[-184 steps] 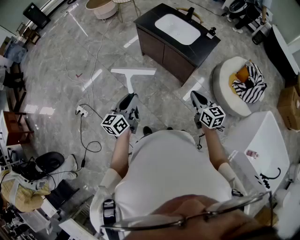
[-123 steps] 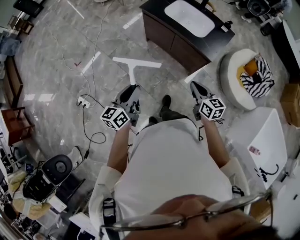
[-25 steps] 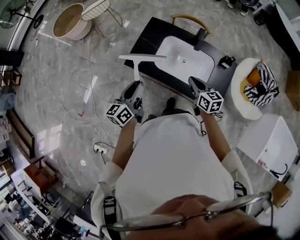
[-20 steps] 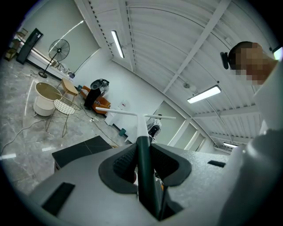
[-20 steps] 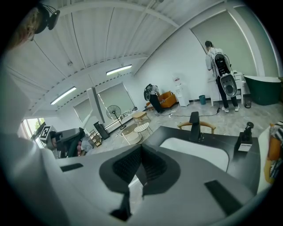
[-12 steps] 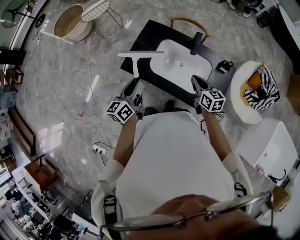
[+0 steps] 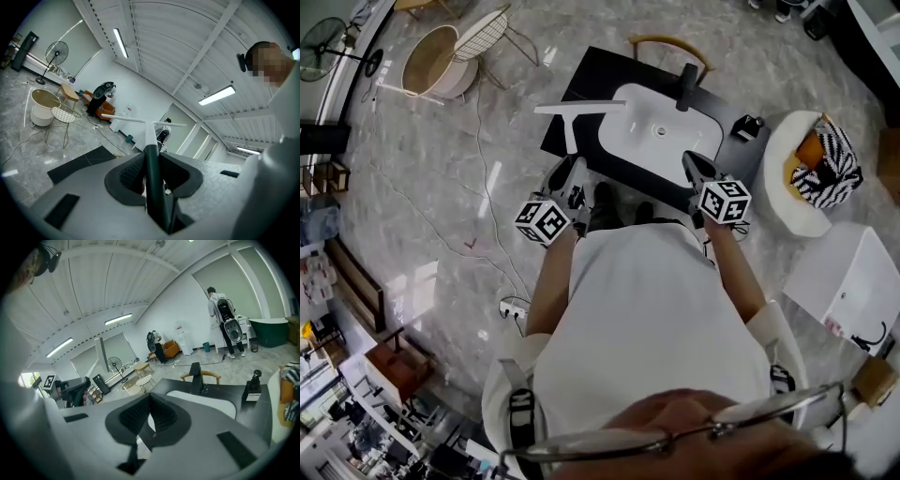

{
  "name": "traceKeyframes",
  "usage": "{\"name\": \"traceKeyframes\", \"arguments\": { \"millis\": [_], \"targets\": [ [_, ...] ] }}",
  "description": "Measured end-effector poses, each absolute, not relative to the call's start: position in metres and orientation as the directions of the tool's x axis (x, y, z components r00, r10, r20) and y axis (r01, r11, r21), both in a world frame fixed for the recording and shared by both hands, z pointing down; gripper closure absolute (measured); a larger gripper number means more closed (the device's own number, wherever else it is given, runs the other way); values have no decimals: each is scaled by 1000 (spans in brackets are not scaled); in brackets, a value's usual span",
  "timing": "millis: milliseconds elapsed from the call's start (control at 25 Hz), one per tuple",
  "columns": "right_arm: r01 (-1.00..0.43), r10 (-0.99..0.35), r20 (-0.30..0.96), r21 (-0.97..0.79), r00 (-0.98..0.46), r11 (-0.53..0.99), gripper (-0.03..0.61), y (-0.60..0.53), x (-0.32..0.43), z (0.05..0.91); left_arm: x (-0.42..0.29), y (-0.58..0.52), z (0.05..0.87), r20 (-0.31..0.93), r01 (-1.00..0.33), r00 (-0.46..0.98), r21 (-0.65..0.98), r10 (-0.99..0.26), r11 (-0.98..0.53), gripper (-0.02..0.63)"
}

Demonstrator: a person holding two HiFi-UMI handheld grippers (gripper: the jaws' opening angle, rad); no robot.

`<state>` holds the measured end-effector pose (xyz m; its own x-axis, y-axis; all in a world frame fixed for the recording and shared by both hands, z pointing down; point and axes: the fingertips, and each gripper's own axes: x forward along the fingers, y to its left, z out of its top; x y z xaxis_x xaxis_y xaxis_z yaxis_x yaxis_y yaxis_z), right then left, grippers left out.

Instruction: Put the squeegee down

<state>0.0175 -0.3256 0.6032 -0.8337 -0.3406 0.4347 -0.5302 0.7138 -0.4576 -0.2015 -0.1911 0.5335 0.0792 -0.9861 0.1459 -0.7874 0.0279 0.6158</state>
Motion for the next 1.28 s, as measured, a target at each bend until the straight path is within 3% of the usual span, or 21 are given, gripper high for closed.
{"name": "traceKeyframes", "arguments": {
  "millis": [720,1280],
  "targets": [
    [-655,-451,493,-402,-744,639,577,-322,-17,605,-263,-261,578,244,-812,262,578,-934,-77,518],
    [-762,-524,564,-370,-639,531,577,-323,-26,629,-304,-327,679,413,-857,318,511,-853,-72,518]
  ]
}}
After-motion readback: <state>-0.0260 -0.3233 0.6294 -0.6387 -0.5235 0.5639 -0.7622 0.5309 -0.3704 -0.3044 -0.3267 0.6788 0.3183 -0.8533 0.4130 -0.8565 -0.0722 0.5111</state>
